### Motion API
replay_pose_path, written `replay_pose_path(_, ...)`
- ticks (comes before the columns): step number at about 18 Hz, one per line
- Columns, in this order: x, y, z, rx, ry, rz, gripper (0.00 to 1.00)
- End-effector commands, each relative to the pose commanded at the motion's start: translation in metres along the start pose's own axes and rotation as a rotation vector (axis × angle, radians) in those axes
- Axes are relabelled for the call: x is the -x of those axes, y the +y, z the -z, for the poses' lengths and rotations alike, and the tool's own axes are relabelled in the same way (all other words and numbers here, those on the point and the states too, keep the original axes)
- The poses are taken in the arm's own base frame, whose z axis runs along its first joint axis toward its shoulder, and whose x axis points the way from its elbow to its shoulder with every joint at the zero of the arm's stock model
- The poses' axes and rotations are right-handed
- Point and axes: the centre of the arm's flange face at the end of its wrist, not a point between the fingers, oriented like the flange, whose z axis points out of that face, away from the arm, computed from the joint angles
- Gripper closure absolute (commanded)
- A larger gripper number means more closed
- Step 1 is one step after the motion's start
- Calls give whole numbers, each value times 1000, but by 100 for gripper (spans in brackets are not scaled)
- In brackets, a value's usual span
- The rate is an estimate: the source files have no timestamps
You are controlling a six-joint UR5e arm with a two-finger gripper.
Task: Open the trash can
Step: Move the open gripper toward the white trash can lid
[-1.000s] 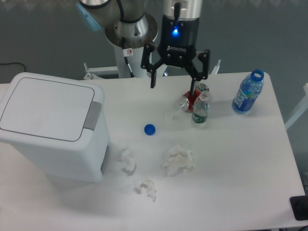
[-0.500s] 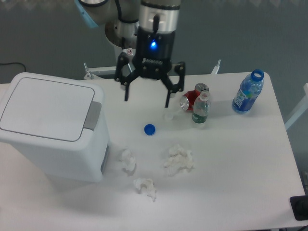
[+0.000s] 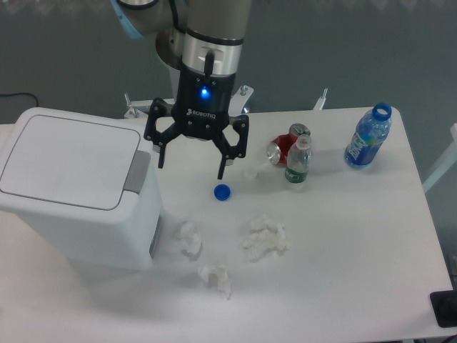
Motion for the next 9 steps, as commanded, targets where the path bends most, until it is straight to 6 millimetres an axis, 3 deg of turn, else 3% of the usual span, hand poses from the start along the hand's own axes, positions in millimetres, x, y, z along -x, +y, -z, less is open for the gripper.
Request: replay_pose_path(9, -14, 1, -15, 23, 22, -20, 0)
